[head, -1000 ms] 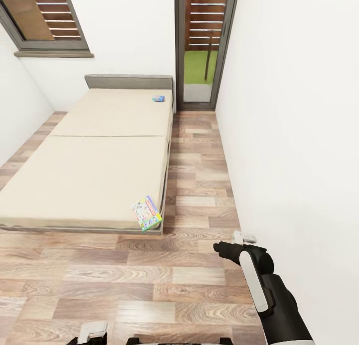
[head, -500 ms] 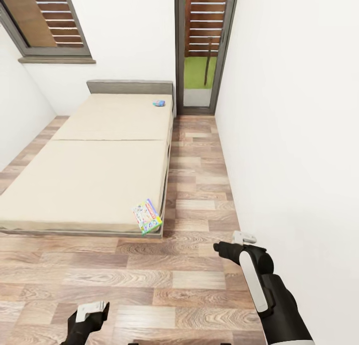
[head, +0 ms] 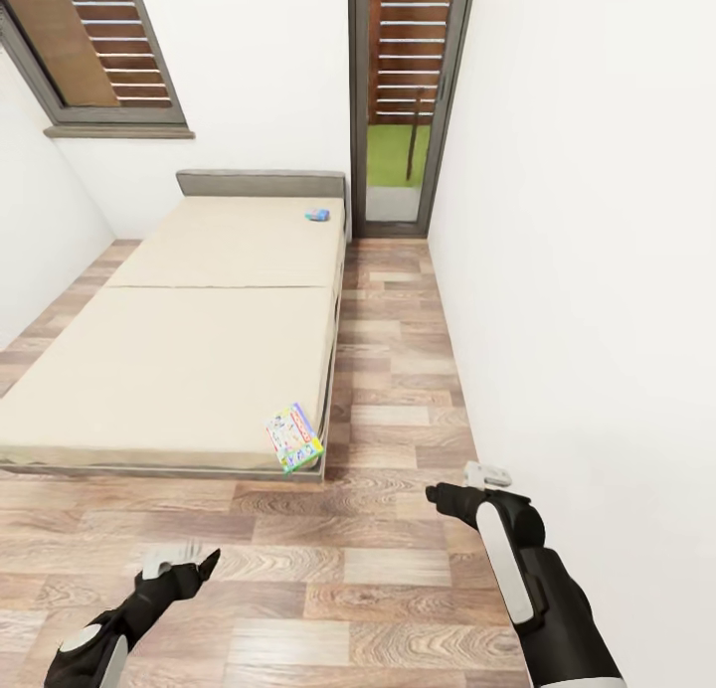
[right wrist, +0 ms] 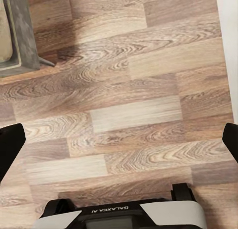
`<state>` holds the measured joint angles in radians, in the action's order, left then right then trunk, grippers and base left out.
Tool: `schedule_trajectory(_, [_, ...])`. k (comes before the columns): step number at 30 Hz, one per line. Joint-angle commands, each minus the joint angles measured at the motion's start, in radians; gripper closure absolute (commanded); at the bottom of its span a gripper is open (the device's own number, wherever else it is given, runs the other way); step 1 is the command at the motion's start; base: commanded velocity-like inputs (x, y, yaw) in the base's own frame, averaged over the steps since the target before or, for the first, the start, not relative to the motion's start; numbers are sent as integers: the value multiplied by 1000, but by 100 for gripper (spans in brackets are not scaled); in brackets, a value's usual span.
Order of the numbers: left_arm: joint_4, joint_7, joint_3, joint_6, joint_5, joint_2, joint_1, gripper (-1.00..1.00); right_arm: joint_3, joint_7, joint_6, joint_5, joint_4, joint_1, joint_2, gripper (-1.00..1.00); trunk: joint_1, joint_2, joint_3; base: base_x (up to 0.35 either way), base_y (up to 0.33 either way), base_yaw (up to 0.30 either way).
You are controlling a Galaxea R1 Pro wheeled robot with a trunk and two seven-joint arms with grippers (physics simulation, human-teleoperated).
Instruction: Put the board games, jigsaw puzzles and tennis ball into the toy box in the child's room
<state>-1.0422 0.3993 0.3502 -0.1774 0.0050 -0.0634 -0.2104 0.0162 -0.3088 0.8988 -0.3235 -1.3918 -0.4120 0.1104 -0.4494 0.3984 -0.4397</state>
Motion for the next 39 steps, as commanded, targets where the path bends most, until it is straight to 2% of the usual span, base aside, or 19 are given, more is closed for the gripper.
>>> schedule_trajectory(1, [-15, 11, 4, -32, 0, 1, 0, -100, 1, -10, 1, -10, 1, -1, 0, -100, -1, 2, 0, 0, 0, 0])
schedule_trajectory(4, [-42, 20, 3, -75, -6, 3, 0, -100, 1, -10, -2, -10, 9, -1, 0, -100, -1, 2, 5, 0, 0, 0])
schedule_trajectory(16, [-66, 27, 3, -89, -4, 4, 0, -100, 2, -10, -4, -11, 14, -1, 1, -100, -1, 2, 23, 0, 0, 0])
schedule_trajectory(39, [-58, 27, 1, -97, -7, 16, 0, -100, 3, -10, -11, -11, 16, -1, 1, -100, -1, 2, 27, 0, 0, 0])
